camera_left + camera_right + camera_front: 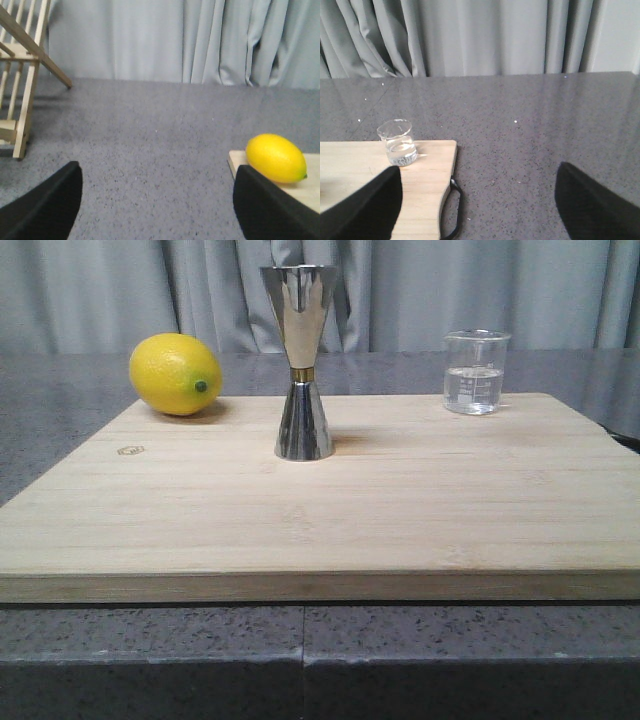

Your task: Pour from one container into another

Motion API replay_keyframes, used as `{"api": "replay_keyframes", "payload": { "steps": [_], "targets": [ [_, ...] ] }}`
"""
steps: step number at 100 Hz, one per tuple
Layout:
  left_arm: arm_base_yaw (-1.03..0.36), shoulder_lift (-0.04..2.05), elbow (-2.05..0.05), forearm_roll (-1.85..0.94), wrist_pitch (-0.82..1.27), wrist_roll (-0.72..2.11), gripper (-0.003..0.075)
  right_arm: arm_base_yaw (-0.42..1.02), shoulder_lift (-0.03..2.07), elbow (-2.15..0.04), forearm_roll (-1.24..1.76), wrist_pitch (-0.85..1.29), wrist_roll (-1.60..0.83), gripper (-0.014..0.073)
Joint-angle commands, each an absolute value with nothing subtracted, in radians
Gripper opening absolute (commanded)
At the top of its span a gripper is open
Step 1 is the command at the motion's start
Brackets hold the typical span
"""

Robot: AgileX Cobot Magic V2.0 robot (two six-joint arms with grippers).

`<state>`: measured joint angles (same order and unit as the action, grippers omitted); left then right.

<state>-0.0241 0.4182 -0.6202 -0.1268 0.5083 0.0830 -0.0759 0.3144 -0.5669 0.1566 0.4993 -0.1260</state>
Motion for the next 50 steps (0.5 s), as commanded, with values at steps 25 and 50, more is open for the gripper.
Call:
{"api": "replay_keyframes", "payload": {
  "steps": [25, 50],
  "targets": [
    [-0.025, 0.716, -0.856, -0.21, 0.829, 0.31, 0.0547, -0.083, 0.478, -0.672, 0.164, 0.518, -0.133, 0.0583],
    [-0.025, 0.896, -0.861, -0.393, 0.818, 0.469, 0.0514, -0.083, 0.504, -0.672, 0.164, 0.521, -0.133, 0.0583]
  ]
}}
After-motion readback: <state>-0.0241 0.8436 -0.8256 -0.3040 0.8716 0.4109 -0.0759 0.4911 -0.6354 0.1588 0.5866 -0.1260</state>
